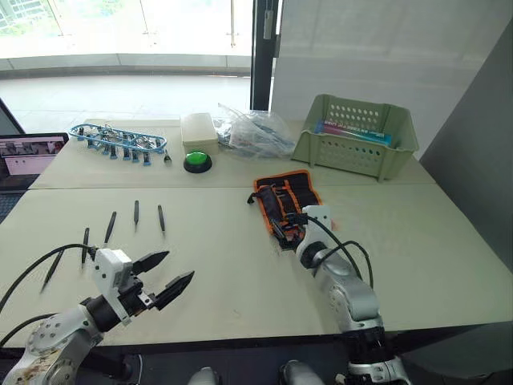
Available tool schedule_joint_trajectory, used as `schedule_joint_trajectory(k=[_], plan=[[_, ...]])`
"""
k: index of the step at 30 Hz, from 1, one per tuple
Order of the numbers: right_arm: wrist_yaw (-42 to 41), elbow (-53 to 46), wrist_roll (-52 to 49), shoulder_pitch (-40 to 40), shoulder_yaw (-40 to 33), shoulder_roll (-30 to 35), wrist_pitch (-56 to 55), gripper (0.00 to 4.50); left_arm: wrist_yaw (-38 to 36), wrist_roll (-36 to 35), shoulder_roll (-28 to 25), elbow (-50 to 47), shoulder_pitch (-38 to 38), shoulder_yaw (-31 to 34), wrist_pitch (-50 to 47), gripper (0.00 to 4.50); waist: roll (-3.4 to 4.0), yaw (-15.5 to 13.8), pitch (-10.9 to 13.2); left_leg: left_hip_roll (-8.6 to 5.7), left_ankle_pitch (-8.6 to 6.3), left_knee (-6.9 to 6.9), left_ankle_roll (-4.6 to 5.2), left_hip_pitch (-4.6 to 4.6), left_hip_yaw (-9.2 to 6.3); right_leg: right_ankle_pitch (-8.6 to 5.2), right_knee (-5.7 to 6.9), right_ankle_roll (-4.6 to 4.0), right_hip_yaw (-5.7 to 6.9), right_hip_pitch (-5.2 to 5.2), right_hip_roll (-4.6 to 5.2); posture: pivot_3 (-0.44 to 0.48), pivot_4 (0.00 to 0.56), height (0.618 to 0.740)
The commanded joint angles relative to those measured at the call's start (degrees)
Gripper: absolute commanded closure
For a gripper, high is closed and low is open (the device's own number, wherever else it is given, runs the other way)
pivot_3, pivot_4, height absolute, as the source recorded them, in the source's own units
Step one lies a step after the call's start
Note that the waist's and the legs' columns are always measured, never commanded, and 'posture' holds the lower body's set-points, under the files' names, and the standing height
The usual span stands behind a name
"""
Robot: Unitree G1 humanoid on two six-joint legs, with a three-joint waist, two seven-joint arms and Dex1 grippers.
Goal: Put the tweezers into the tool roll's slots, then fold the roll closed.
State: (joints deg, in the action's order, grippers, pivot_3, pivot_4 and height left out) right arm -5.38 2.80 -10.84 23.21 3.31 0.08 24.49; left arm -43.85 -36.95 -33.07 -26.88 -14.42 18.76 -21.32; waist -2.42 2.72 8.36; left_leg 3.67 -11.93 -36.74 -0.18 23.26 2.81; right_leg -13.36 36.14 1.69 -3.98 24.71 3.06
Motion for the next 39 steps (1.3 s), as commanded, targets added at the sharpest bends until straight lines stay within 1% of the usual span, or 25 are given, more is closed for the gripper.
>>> schedule_joint_trajectory(k=[1, 5, 10, 13, 18, 21, 23, 24, 28, 31, 33, 37, 39], plan=[[0.0, 4.9, 0.6, 2.0, -1.2, -1.0, -3.9, 0.0, 0.7, 0.6, 0.0, -1.8, 1.7, -1.4, 0.5, 0.03, 0.0, 0.0, 0.0, 0.03, 0.0, 0.0, 0.0, 0.03, -0.01, 0.0, -0.01, 0.0, 0.0, 0.01, -0.04, 0.0, 0.15, 0.74], [-1.3, 8.1, 1.1, 3.4, -0.3, -2.1, -5.7, 0.0, 2.8, 0.9, 0.4, -1.8, 5.1, -2.6, -0.2, 0.03, 0.0, -0.1, 0.0, 0.04, -0.01, 0.01, -0.01, 0.08, -0.02, 0.0, -0.02, -0.01, 0.0, 0.02, -0.05, 0.0, 0.15, 0.74], [-2.6, 8.1, 1.5, 3.4, 1.5, -3.6, -6.4, 0.0, 3.8, 0.7, 0.4, -1.7, 7.0, -2.9, -0.6, 0.03, 0.0, 0.3, 0.0, 0.09, -0.01, 0.01, -0.01, 0.01, -0.01, 0.02, 0.02, -0.01, -0.01, 0.01, -0.1, 0.0, 0.15, 0.74], [-2.4, 8.1, 1.7, 3.3, 1.8, -4.6, -6.8, 0.87, 4.1, 1.7, 0.2, -1.5, 7.0, -3.1, -0.4, 0.0, 0.0, 0.5, 0.0, 0.15, -0.01, 0.01, -0.01, 0.03, -0.04, 0.01, 0.03, -0.02, -0.01, 0.02, -0.18, 0.0, 0.15, 0.74], [-2.3, 7.7, 2.5, 3.8, 1.5, -4.0, -7.9, 2.56, 4.6, 0.9, 0.3, -1.8, 7.1, -2.7, -0.7, 0.0, 0.01, 0.7, 0.0, 0.16, -0.01, 0.01, -0.01, 0.04, -0.06, 0.01, 0.03, -0.03, -0.02, 0.02, -0.2, 0.0, 0.15, 0.74], [-2.1, 7.7, 3.2, 3.3, 1.6, -3.5, -8.0, 3.65, 4.9, 1.2, 0.4, -1.9, 7.0, -2.9, -0.6, 0.0, 0.01, 0.8, 0.0, 0.16, -0.01, 0.01, -0.01, 0.04, -0.06, 0.01, 0.03, -0.03, -0.03, 0.02, -0.2, 0.0, 0.15, 0.74], [-2.1, 7.6, 3.3, 3.1, 1.3, -3.5, -8.3, 4.28, 5.2, 1.2, 0.6, -2.0, 7.2, -3.2, -0.6, 0.0, 0.01, 0.8, 0.0, 0.16, -0.01, 0.01, -0.01, 0.04, -0.06, 0.01, 0.03, -0.03, -0.03, 0.02, -0.2, 0.0, 0.15, 0.74], [-1.9, 7.4, 3.3, 3.1, 1.1, -3.5, -8.5, 4.46, 5.4, 1.2, 0.7, -2.0, 7.3, -3.3, -0.6, 0.0, 0.01, 0.9, 0.0, 0.17, -0.01, 0.01, -0.01, 0.04, -0.06, 0.01, 0.03, -0.03, -0.03, 0.02, -0.21, 0.0, 0.15, 0.74], [-1.7, 5.4, 2.9, 2.8, 0.4, -3.4, -8.1, 4.46, 5.5, 1.0, 0.7, -1.9, 7.2, -3.4, -0.8, 0.0, 0.01, 1.0, 0.0, 0.18, -0.01, 0.01, -0.01, 0.04, -0.07, 0.01, 0.03, -0.03, -0.03, 0.02, -0.23, 0.0, 0.15, 0.74], [-1.5, 2.9, 2.7, 1.8, 0.3, -3.2, -6.5, 3.58, 5.3, 1.0, 0.3, -1.5, 7.5, -3.3, -0.9, 0.0, 0.01, 1.1, 0.0, 0.18, -0.01, 0.01, -0.01, 0.06, -0.08, 0.01, 0.03, -0.03, -0.03, 0.02, -0.23, 0.0, 0.15, 0.74], [-0.3, 1.0, 2.1, 1.0, -0.4, -3.9, -4.4, 2.86, 5.1, 1.0, 0.2, -1.1, 7.8, -3.2, -1.0, 0.0, 0.01, 1.1, 0.0, 0.18, -0.01, 0.01, -0.01, 0.06, -0.08, 0.01, 0.02, -0.03, -0.04, 0.02, -0.23, 0.0, 0.15, 0.74], [1.4, -6.0, -4.0, -1.7, -4.6, -6.0, 4.8, 1.54, 4.8, 0.9, 0.1, -0.6, 8.2, -3.0, -1.1, 0.0, 0.01, 1.0, 0.0, 0.18, -0.01, 0.01, -0.01, 0.07, -0.09, 0.01, 0.04, -0.03, -0.04, 0.03, -0.23, 0.0, 0.15, 0.74], [1.5, -9.1, -6.7, -2.9, -5.4, -6.7, 9.7, 1.54, 4.7, 0.7, 0.0, -0.6, 8.1, -2.9, -1.3, 0.0, 0.01, 1.0, 0.0, 0.18, -0.01, 0.01, -0.01, 0.08, -0.1, 0.01, 0.02, -0.03, -0.04, 0.03, -0.22, 0.0, 0.15, 0.74]])
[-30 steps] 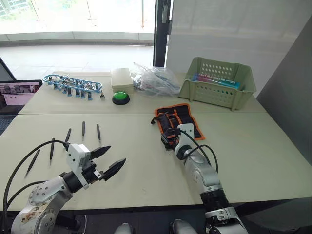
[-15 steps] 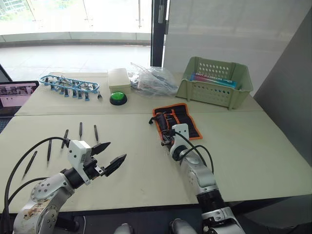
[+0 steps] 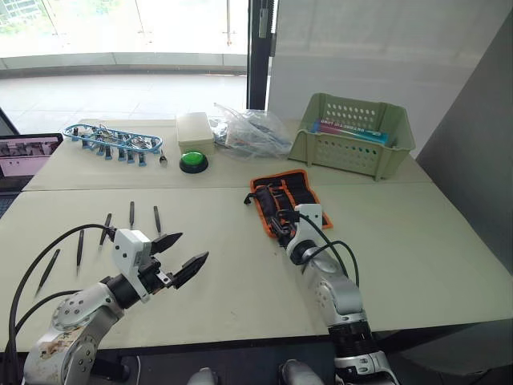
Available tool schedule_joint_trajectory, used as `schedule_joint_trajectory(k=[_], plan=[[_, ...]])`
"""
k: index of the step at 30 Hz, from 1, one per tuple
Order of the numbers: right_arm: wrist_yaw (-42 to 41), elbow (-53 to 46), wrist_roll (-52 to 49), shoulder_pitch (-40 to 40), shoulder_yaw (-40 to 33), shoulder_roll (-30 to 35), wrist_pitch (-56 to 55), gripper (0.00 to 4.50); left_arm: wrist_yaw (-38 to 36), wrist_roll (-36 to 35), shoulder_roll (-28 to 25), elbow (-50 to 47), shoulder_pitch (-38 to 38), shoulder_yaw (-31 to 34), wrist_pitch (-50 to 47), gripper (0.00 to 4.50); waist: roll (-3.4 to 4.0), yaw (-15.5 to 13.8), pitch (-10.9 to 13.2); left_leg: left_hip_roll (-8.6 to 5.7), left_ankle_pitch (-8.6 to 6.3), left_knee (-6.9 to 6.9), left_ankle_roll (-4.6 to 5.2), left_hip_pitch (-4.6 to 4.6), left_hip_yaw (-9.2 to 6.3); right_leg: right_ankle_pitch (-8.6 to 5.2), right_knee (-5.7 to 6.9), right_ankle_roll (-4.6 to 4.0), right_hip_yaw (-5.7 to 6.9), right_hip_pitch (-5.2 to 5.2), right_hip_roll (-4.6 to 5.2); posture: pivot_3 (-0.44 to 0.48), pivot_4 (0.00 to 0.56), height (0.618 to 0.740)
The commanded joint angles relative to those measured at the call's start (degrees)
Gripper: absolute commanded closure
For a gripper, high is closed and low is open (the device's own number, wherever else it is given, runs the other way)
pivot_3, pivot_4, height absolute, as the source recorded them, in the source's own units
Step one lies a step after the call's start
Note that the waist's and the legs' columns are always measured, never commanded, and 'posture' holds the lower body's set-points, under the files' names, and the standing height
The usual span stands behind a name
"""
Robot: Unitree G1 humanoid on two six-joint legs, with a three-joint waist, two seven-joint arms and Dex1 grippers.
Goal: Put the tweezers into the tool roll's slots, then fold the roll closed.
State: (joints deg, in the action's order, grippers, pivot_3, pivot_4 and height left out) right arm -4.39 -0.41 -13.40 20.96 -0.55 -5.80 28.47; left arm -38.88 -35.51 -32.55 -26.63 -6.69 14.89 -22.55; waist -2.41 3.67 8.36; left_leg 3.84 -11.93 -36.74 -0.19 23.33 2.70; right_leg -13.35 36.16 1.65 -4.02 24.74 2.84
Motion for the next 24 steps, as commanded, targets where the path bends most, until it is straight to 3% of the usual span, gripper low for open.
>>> schedule_joint_trajectory(k=[1, 7, 16, 24], plan=[[1.0, -7.0, -5.1, -1.0, -2.1, -1.1, 7.8, 1.54, -0.3, -0.7, -0.6, -0.9, 0.3, 1.0, -0.2, 0.0, 0.0, 0.0, 0.0, 0.0, 0.0, 0.0, 0.0, 0.0, 0.0, 0.0, 0.0, 0.0, 0.0, 0.0, 0.0, 0.0, 0.15, 0.74], [1.7, -6.3, -7.4, -0.4, -2.7, -1.8, 11.5, 1.54, -0.5, -0.9, -0.7, -0.8, 0.1, 0.7, -0.4, 0.0, 0.01, 0.2, 0.0, 0.05, 0.0, 0.0, 0.0, -0.01, 0.0, 0.0, 0.0, -0.03, 0.0, 0.04, -0.06, 0.0, 0.15, 0.74], [1.4, 4.6, -9.2, 6.6, -3.8, -4.7, 4.9, 1.54, -0.9, -0.6, -0.6, -0.2, -0.5, 0.6, 0.2, 0.0, 0.01, 0.4, 0.0, 0.12, 0.0, 0.0, 0.0, -0.03, 0.0, 0.03, 0.0, -0.08, -0.03, 0.05, -0.15, 0.0, 0.15, 0.74], [2.1, 6.5, -11.3, 9.1, -4.6, -3.9, 1.1, 1.54, -1.1, -0.5, -0.3, -0.2, -1.7, 1.0, 1.0, 0.0, 0.01, 0.3, 0.0, 0.17, 0.0, 0.0, 0.0, -0.04, -0.01, 0.09, 0.01, -0.16, -0.05, 0.08, -0.21, 0.0, 0.15, 0.74]])
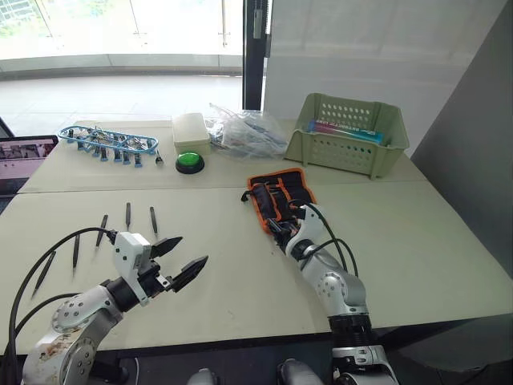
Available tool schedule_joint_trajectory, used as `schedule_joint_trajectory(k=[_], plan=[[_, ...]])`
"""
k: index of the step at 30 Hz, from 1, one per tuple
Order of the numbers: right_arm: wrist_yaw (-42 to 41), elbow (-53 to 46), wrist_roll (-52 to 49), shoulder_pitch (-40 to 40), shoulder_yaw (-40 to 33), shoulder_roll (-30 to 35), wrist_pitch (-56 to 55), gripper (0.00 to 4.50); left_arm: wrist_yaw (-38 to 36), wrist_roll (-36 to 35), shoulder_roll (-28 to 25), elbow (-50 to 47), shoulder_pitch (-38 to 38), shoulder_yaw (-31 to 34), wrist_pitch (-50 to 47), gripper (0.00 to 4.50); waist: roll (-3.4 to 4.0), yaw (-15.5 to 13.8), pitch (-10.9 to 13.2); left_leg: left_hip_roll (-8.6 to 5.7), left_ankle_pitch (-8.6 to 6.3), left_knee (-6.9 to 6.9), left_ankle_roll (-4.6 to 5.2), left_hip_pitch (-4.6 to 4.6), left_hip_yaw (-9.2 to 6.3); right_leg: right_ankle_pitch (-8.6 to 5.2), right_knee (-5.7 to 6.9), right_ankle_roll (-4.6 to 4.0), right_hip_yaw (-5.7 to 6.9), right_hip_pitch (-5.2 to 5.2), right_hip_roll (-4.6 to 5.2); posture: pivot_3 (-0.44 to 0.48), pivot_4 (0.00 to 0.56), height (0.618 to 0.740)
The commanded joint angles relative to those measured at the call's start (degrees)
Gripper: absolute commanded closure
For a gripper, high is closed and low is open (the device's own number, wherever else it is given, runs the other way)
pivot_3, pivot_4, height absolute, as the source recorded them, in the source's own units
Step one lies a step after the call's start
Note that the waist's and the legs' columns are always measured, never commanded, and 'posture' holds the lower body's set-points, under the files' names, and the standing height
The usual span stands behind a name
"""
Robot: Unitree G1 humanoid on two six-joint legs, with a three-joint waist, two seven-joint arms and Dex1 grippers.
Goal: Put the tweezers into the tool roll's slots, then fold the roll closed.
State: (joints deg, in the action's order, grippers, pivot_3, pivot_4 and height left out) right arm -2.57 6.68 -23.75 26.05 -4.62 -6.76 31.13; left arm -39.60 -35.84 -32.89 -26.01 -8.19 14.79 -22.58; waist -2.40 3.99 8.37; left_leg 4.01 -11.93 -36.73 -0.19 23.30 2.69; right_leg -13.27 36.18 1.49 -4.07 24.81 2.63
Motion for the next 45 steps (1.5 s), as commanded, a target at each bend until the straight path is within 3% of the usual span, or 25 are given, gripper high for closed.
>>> schedule_joint_trajectory(k=[1, 12, 32, 45], plan=[[0.4, -0.6, -1.2, 4.2, -0.5, -2.9, -1.6, 1.54, -0.4, -0.2, 0.0, -0.8, -0.2, 1.1, 1.0, 0.0, 0.0, 0.0, 0.0, 0.0, 0.0, 0.0, 0.0, 0.01, 0.0, 0.0, 0.0, 0.0, 0.0, 0.0, 0.0, 0.0, 0.15, 0.74], [1.7, -4.2, 3.0, 4.4, 5.3, -0.5, 1.5, 1.54, 0.0, -0.4, -0.2, -2.2, -1.4, 1.6, 1.0, 0.0, 0.01, 0.0, 0.0, 0.03, 0.0, 0.0, 0.0, 0.25, 0.01, 0.01, 0.04, -0.02, -0.03, 0.27, -0.03, 0.0, 0.15, 0.74], [2.1, 2.4, 7.2, 6.8, 3.1, 2.7, -0.6, 1.54, 2.9, -1.5, -0.4, -5.0, -0.3, 1.3, -1.9, 0.0, 0.01, 0.0, 0.0, 0.02, 0.0, 0.0, 0.0, 0.33, 0.0, 0.01, 0.01, -0.02, -0.02, 0.3, -0.04, 0.0, 0.15, 0.74], [-0.4, 5.3, 4.5, 8.7, 1.7, -1.8, 1.0, 1.54, 2.9, -1.4, 0.0, -5.1, -1.5, 1.8, -1.3, 0.0, 0.01, 0.1, 0.0, 0.02, 0.0, 0.0, 0.0, 0.32, 0.0, 0.01, 0.02, -0.02, -0.02, 0.28, -0.04, 0.0, 0.15, 0.74]])
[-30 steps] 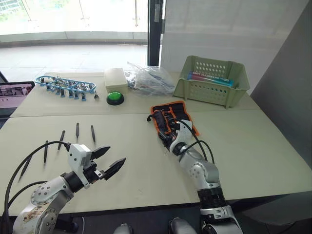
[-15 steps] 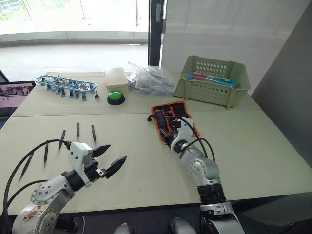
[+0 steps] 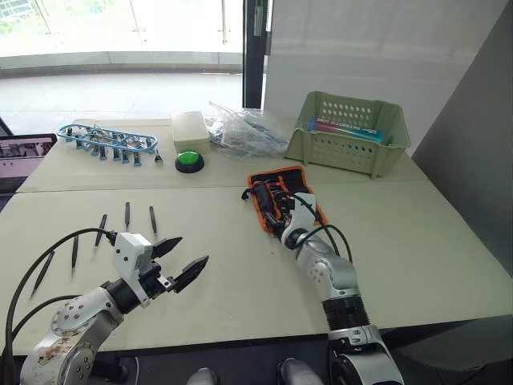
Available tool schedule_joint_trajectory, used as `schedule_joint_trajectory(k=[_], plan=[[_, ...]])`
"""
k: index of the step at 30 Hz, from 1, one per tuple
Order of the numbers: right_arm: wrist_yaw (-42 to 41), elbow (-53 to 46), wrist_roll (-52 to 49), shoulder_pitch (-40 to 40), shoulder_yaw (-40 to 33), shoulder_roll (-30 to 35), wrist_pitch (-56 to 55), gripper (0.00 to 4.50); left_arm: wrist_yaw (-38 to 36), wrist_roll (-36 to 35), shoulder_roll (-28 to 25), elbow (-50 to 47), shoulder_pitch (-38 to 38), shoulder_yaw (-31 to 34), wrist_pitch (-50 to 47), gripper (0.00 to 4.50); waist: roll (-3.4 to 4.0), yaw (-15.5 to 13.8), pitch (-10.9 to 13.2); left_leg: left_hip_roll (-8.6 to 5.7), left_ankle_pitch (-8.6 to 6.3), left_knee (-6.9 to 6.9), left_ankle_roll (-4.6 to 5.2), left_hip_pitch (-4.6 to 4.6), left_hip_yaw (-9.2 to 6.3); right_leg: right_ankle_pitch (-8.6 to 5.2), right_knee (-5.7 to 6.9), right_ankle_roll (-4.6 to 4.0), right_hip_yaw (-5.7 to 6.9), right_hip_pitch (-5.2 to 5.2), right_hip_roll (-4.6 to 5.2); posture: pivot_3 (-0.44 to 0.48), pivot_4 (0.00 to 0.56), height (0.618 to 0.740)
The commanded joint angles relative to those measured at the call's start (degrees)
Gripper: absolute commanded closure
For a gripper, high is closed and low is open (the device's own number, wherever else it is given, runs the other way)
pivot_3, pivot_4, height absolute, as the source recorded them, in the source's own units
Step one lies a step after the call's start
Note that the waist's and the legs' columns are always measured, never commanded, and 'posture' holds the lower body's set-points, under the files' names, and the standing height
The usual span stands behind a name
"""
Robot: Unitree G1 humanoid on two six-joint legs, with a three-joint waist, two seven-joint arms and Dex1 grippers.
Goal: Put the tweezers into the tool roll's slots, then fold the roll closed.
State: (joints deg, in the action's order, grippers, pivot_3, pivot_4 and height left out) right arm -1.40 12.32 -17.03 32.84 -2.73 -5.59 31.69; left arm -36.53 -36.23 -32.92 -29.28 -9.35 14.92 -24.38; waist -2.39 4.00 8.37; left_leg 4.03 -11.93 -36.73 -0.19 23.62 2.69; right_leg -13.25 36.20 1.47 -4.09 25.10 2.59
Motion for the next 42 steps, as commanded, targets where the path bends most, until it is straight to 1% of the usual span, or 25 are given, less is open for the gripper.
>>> schedule_joint_trajectory(k=[1, 9, 10, 11, 12, 15, 17, 25, 30, 35, 39, 42], plan=[[-1.7, -0.3, -2.6, 2.1, -0.3, -3.1, 0.7, 1.54, -0.3, -1.0, 0.0, -1.7, -0.5, 1.7, 0.7, 0.0, 0.0, 0.1, 0.0, 0.0, 0.0, 0.0, 0.0, 0.0, 0.0, 0.0, 0.0, 0.0, 0.0, 0.0, 0.0, 0.0, 0.15, 0.74], [-1.0, 0.7, -4.1, 2.2, -1.6, -2.9, 0.3, 1.54, -0.8, -0.7, 0.4, -1.4, -1.6, 1.9, 1.7, 0.0, 0.0, 0.0, 0.0, 0.01, 0.0, 0.0, 0.0, -0.01, 0.0, 0.0, 0.0, 0.0, 0.0, 0.0, -0.01, 0.0, 0.15, 0.74], [-0.8, 0.9, -4.1, 2.1, -1.7, -2.9, 0.4, 2.05, -0.9, -0.6, 0.5, -1.3, -1.7, 1.9, 1.8, 0.0, 0.0, 0.0, 0.0, 0.01, 0.0, 0.0, 0.0, -0.01, 0.0, 0.0, 0.0, 0.0, 0.0, 0.0, -0.01, 0.0, 0.15, 0.74], [-0.6, 1.0, -4.1, 2.0, -1.7, -3.0, 0.5, 2.3, -0.9, -0.6, 0.5, -1.3, -1.7, 1.9, 1.9, 0.0, 0.0, 0.0, 0.0, 0.01, 0.0, 0.0, 0.0, -0.01, 0.0, 0.0, 0.0, 0.0, 0.0, 0.0, -0.01, 0.0, 0.15, 0.74], [-0.5, 1.1, -4.2, 1.9, -1.8, -3.1, 0.4, 2.7, -1.0, -0.5, 0.6, -1.2, -1.7, 1.9, 1.9, 0.0, 0.0, 0.0, 0.0, 0.01, 0.0, 0.0, 0.0, -0.01, 0.0, 0.0, 0.0, 0.0, 0.0, 0.0, -0.01, 0.0, 0.15, 0.74], [-0.3, 1.0, -4.5, 1.8, -1.8, -3.2, 0.1, 3.64, -1.1, -0.5, 0.7, -1.1, -1.7, 2.0, 2.0, 0.0, 0.0, 0.0, 0.0, 0.01, 0.0, 0.0, 0.0, -0.01, 0.0, 0.0, 0.0, -0.01, 0.0, 0.01, -0.01, 0.0, 0.15, 0.74], [-0.2, 1.3, -4.6, 2.1, -1.7, -3.1, -0.2, 4.42, -1.1, -0.4, 0.7, -0.9, -1.4, 1.9, 2.0, 0.0, 0.01, 0.0, 0.0, 0.01, 0.0, 0.0, 0.0, 0.0, 0.0, 0.0, 0.0, -0.01, 0.0, 0.01, -0.01, 0.0, 0.15, 0.74], [-0.3, 0.4, -5.4, 2.3, -1.9, -3.1, -2.3, 4.46, -0.9, -0.5, 0.7, -0.9, -0.8, 2.0, 1.8, 0.0, 0.01, 0.0, 0.0, 0.01, 0.0, 0.0, 0.0, 0.01, 0.0, 0.0, -0.01, 0.0, 0.0, 0.01, -0.01, 0.0, 0.15, 0.74], [-5.5, -4.2, -2.8, 1.4, 3.2, 0.5, -3.8, 4.46, -0.8, -0.5, 0.7, -0.6, -0.5, 2.0, 1.7, 0.0, 0.01, 0.1, 0.0, 0.01, 0.0, 0.0, 0.0, 0.02, 0.0, 0.0, -0.01, 0.0, 0.0, 0.02, -0.02, 0.0, 0.15, 0.74], [-15.7, -10.7, -0.8, -2.1, 11.1, 7.2, -1.5, 4.46, -1.0, -0.2, 0.5, 0.3, 0.1, 2.1, 1.7, 0.0, 0.02, -0.1, 0.0, 0.01, 0.0, 0.0, 0.0, 0.04, 0.0, 0.0, -0.01, 0.0, 0.0, 0.03, -0.01, 0.0, 0.15, 0.74], [-23.4, -15.0, 5.9, -5.7, 18.9, 17.3, -4.6, 4.46, -2.6, 0.8, -0.5, 2.9, 0.9, 1.8, 2.3, 0.0, 0.01, -0.5, 0.0, -0.03, 0.0, 0.0, 0.0, 0.08, 0.01, -0.01, -0.06, 0.01, 0.01, 0.03, 0.01, 0.0, 0.15, 0.74], [-27.7, -17.5, 8.8, -9.1, 21.6, 22.9, -7.8, 4.46, -6.1, 2.3, -2.5, 5.3, 1.6, 0.9, 3.5, 0.0, 0.01, -0.7, 0.0, -0.03, 0.0, 0.0, 0.0, 0.06, 0.03, -0.01, -0.06, 0.0, 0.0, 0.05, 0.01, 0.0, 0.15, 0.74]])
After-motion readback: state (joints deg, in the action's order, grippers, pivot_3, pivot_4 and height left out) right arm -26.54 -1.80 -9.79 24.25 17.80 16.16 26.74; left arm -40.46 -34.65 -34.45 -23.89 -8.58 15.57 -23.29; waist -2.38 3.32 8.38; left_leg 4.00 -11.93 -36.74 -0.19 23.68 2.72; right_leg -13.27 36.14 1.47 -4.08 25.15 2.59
